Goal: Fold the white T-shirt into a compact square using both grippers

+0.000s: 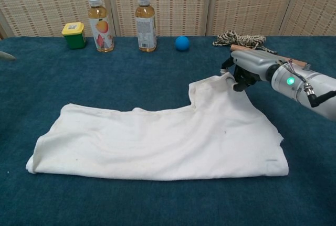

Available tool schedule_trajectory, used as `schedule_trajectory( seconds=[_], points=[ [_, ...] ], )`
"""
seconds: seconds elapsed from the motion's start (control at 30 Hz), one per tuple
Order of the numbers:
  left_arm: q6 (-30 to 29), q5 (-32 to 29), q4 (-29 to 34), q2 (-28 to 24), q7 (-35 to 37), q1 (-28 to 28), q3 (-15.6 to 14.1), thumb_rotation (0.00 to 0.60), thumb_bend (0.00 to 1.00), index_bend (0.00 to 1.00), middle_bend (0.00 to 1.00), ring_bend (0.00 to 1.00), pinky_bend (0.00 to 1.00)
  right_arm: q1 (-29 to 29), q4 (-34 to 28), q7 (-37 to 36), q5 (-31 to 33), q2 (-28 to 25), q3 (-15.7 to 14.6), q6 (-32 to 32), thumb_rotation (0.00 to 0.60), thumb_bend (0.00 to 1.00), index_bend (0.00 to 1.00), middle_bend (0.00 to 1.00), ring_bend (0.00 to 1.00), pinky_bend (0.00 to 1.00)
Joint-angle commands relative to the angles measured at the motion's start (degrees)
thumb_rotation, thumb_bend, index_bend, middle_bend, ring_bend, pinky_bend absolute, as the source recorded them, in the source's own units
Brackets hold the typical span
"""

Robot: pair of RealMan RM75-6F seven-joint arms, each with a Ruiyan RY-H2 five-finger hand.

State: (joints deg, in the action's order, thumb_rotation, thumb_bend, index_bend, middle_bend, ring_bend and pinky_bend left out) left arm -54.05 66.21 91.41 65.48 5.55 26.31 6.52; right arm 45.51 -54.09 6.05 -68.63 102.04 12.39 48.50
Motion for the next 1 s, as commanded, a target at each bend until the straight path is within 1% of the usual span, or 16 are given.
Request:
schedule_trajectory(
  seconds=[0.03, 0.3, 0.43, 0.63, 0.83, 0.9, 0.93, 1.0],
  points=[
    [-0.03, 0.15, -0.02, 0.00, 0.17, -0.03, 0.02, 0.600, 0.38, 0.06, 0.95, 0.85, 1.00, -2.98, -2.88, -4.58, -5.92, -2.46, -3.94, 4.35, 0.600, 0.61, 0.57, 0.95, 0.95, 0.97],
    [0.15, 0.44, 0.09, -0.10, 0.31, 0.10, 0.06, 0.600, 0.38, 0.06, 0.95, 0.85, 1.00, -6.67, -3.59, -11.86, -16.61, -5.21, -11.03, 11.43, 0.600, 0.61, 0.57, 0.95, 0.95, 0.97],
    [0.35, 0.33, 0.18, -0.06, 0.10, 0.27, 0.10, 0.600, 0.38, 0.06, 0.95, 0.85, 1.00, -7.60, -3.00, -13.69, -19.79, -5.98, -13.10, 13.55, 0.600, 0.61, 0.57, 0.95, 0.95, 0.97],
    [0.61, 0.08, 0.25, 0.04, -0.27, 0.50, 0.12, 0.600, 0.38, 0.06, 0.95, 0.85, 1.00, -8.51, -1.90, -13.83, -22.71, -7.32, -14.99, 15.36, 0.600, 0.61, 0.57, 0.95, 0.95, 0.97],
    [0.85, -0.12, 0.19, 0.24, -0.52, 0.67, 0.10, 0.600, 0.38, 0.06, 0.95, 0.85, 1.00, -9.00, -1.65, -13.22, -24.43, -7.99, -16.05, 16.01, 0.600, 0.60, 0.57, 0.95, 0.95, 0.97],
    [0.84, -0.20, 0.16, 0.25, -0.59, 0.68, 0.11, 0.600, 0.38, 0.06, 0.95, 0.85, 1.00, -9.16, -1.94, -12.65, -24.86, -8.19, -16.43, 15.98, 0.600, 0.59, 0.57, 0.95, 0.95, 0.97],
    [0.84, -0.27, 0.12, 0.25, -0.62, 0.68, 0.11, 0.600, 0.38, 0.06, 0.95, 0.85, 1.00, -9.24, -2.28, -11.90, -24.95, -8.38, -16.64, 15.65, 0.600, 0.57, 0.56, 0.95, 0.95, 0.97],
    [0.82, -0.35, 0.09, 0.26, -0.64, 0.66, 0.11, 0.600, 0.38, 0.06, 0.95, 0.85, 1.00, -9.35, -3.13, -10.71, -24.94, -8.75, -16.79, 15.17, 0.600, 0.52, 0.49, 0.95, 0.95, 0.97]
  ],
)
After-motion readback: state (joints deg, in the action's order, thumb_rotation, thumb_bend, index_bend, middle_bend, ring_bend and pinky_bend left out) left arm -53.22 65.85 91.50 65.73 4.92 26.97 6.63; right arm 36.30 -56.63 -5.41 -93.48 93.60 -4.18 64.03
